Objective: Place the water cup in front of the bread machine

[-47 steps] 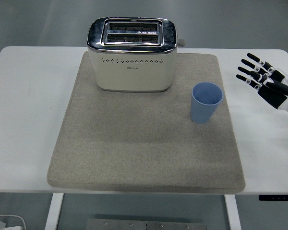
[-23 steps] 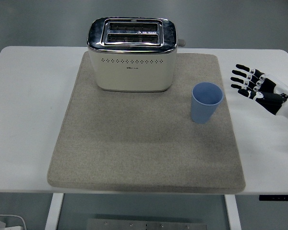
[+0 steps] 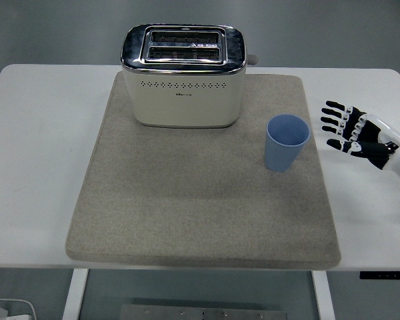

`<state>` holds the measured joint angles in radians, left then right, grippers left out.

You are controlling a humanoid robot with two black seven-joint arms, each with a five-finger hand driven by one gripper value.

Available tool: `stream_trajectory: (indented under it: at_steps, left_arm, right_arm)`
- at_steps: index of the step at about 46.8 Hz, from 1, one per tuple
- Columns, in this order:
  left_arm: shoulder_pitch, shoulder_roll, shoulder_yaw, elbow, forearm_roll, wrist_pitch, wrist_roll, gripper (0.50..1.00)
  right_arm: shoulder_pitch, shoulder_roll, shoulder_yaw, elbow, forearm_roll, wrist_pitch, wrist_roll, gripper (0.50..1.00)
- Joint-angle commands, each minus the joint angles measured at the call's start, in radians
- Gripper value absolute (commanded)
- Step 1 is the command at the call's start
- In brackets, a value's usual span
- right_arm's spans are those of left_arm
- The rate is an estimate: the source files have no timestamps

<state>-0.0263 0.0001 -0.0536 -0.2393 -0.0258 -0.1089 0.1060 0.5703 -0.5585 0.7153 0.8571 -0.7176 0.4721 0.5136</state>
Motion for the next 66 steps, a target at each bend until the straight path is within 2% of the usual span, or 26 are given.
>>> stream_trajectory:
  at_steps: [1,10,20,45,66]
  left_arm:
    - [-0.007,0.000,-0.002,0.000,0.000,0.000,0.000,1.000]
    - [-0.011,0.000,-0.002,-0.002,0.000,0.000,0.000,1.000]
    - [-0.011,0.000,-0.003,0.000,0.000,0.000,0.000,1.000]
    - [-0.011,0.000,-0.003,0.000,0.000,0.000,0.000,1.000]
    - [-0.011,0.000,-0.003,-0.003,0.000,0.000,0.000,1.000]
  right_arm:
    - [-0.013,-0.001,0.000,0.026,-0.023,-0.029,0.002,0.924]
    - [-0.053,-0.004,0.000,0.089,-0.078,-0.102,0.023,0.924]
    - [-0.069,0.000,-0.002,0.126,-0.080,-0.130,0.023,0.924]
    - [-0.066,0.040,-0.004,0.125,-0.086,-0.165,0.016,0.924]
    - [-0.056,0.101,-0.002,0.094,-0.086,-0.167,0.011,0.924]
